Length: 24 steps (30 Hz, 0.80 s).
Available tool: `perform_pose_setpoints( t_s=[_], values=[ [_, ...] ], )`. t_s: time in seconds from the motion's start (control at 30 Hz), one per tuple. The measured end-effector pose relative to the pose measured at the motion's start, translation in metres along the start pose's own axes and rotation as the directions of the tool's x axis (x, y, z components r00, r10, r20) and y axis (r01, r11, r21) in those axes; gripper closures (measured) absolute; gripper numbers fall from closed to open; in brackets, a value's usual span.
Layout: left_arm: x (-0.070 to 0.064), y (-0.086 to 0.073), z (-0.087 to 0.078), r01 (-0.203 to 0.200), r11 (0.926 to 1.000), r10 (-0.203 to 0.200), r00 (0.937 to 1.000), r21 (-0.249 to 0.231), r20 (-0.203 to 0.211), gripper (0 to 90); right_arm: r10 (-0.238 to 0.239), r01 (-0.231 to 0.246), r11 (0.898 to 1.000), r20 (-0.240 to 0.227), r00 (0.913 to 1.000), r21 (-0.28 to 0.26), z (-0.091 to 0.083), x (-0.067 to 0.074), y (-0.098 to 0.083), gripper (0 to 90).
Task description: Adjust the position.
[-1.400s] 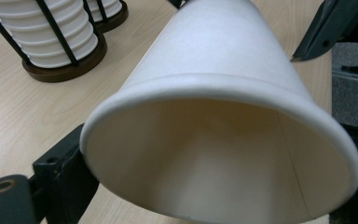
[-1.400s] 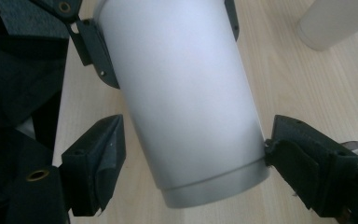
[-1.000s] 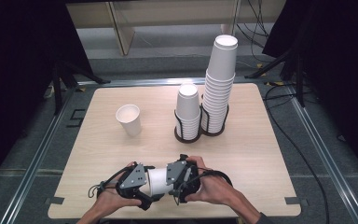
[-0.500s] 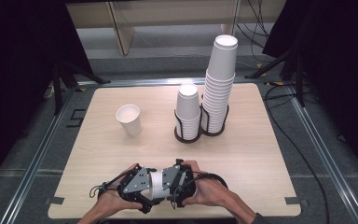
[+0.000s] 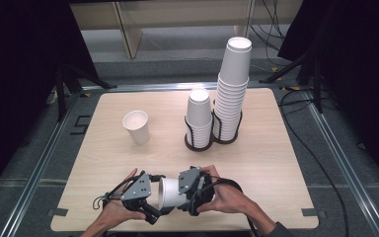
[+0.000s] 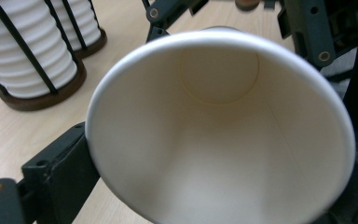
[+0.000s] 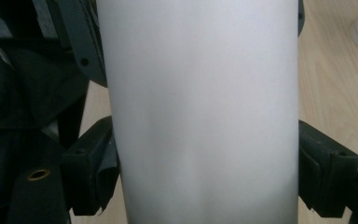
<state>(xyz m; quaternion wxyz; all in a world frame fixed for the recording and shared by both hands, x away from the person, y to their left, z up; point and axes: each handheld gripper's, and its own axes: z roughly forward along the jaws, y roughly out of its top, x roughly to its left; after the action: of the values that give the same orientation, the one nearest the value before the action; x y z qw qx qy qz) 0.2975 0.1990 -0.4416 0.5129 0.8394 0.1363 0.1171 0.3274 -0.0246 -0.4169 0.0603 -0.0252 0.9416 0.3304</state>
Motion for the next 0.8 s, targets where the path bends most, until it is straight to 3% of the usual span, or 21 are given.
perform_pose_setpoints(
  t_s=[0.03,0.13,0.27,0.33,0.4,0.43,0.47,0.5,0.53,0.6,0.63,0.67,0.8],
  values=[
    [-0.001,0.0,0.0,0.03,0.9987,-0.029,0.9995,-0.04,0.014,4.6,0.008,-0.009,1.0,-0.014,0.9999,-0.023,-0.004,-0.002,-0.001,20.0],
    [0.0,0.001,-0.002,0.057,0.9941,-0.055,0.9981,-0.093,0.028,5.1,-0.002,0.001,0.998,-0.022,0.9997,-0.063,-0.011,-0.006,-0.003,20.2],
    [0.0,0.001,-0.005,0.062,0.9908,-0.06,0.998,-0.12,0.017,5.6,-0.003,0.002,0.998,-0.01,0.9999,-0.069,-0.019,-0.008,-0.004,20.3],
    [0.002,0.0,-0.005,0.089,0.983,-0.086,0.996,-0.16,0.025,5.3,0.014,-0.015,0.997,-0.014,0.9998,-0.082,-0.022,-0.009,-0.006,20.3],
    [0.004,-0.001,-0.009,0.088,0.9832,-0.089,0.9961,-0.16,0.006,9.6,0.025,-0.024,0.997,0.008,0.9997,-0.073,-0.024,-0.011,-0.008,20.2],
    [0.006,-0.001,-0.011,0.092,0.9795,-0.093,0.9957,-0.179,0.003,14.4,0.038,-0.036,0.997,0.018,0.9991,-0.072,-0.026,-0.012,-0.009,20.2],
    [0.007,-0.001,-0.014,0.108,0.9744,-0.111,0.9938,-0.197,-0.001,13.7,0.06,-0.057,0.994,0.025,0.9979,-0.094,-0.03,-0.015,-0.012,20.2],
    [0.008,-0.002,-0.013,0.124,0.9653,-0.125,0.9921,-0.23,0.01,13.4,0.077,-0.073,0.991,0.028,0.9966,-0.114,-0.032,-0.017,-0.014,20.2],
    [0.01,-0.003,-0.016,0.141,0.9658,-0.142,0.9898,-0.218,0.009,14.4,0.094,-0.088,0.988,0.037,0.9949,-0.129,-0.034,-0.019,-0.015,20.2],
    [0.012,-0.004,-0.016,0.17,0.956,-0.171,0.9852,-0.239,0.018,14.3,0.114,-0.104,0.98,0.053,0.9921,-0.168,-0.039,-0.022,-0.017,20.2],
    [0.014,-0.004,-0.015,0.187,0.9463,-0.186,0.9822,-0.264,0.03,14.3,0.119,-0.107,0.978,0.058,0.9912,-0.181,-0.04,-0.023,-0.018,20.1],
    [0.015,-0.004,-0.017,0.194,0.9465,-0.195,0.9806,-0.258,0.021,14.3,0.125,-0.113,0.973,0.049,0.9909,-0.203,-0.041,-0.023,-0.018,20.1],
    [0.015,-0.006,-0.018,0.259,0.9138,-0.259,0.9649,-0.312,0.044,14.3,0.122,-0.105,0.961,0.052,0.9912,-0.255,-0.043,-0.024,-0.018,20.0]
  ],
)
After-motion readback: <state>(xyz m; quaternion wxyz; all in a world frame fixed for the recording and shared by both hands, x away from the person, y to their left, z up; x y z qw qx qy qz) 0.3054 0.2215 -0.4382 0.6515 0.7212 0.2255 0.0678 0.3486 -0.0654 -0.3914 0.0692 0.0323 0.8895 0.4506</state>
